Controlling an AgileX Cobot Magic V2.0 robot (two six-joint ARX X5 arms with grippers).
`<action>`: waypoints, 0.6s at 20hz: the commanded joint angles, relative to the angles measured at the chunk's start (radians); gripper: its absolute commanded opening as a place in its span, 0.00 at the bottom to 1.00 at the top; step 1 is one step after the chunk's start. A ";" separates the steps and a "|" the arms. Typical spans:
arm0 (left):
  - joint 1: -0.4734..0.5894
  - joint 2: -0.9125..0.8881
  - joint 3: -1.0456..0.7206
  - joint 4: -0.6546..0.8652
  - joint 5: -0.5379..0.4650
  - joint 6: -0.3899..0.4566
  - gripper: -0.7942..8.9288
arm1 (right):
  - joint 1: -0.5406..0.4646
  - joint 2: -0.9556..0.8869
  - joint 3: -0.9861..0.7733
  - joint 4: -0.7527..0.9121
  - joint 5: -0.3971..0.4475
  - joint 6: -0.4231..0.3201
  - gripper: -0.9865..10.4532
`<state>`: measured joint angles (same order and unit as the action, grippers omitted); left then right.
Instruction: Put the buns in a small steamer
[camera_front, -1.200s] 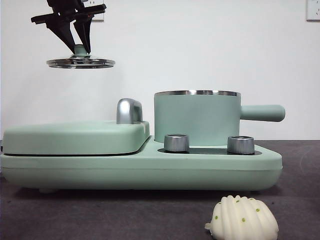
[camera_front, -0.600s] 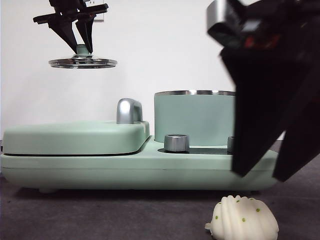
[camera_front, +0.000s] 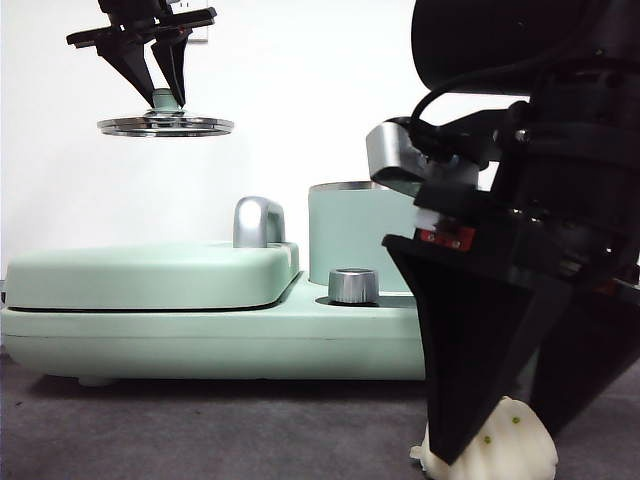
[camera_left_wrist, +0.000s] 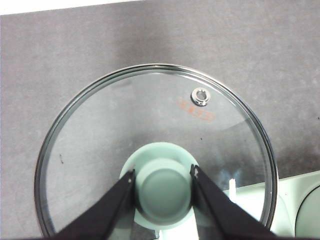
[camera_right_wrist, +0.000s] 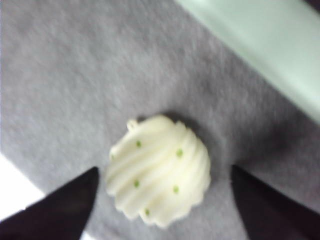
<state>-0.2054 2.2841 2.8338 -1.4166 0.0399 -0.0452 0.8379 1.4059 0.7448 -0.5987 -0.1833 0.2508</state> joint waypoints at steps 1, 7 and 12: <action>-0.003 -0.004 0.013 -0.026 0.003 -0.009 0.11 | 0.011 0.014 0.005 0.024 0.000 0.003 0.31; -0.003 -0.004 0.013 -0.026 0.003 -0.009 0.11 | 0.011 0.013 0.014 0.019 -0.013 0.006 0.24; -0.003 -0.004 0.013 -0.026 0.003 -0.009 0.11 | 0.010 0.013 0.170 -0.160 -0.024 -0.001 0.24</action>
<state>-0.2054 2.2841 2.8338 -1.4166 0.0399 -0.0452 0.8375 1.4063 0.8925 -0.7578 -0.2066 0.2508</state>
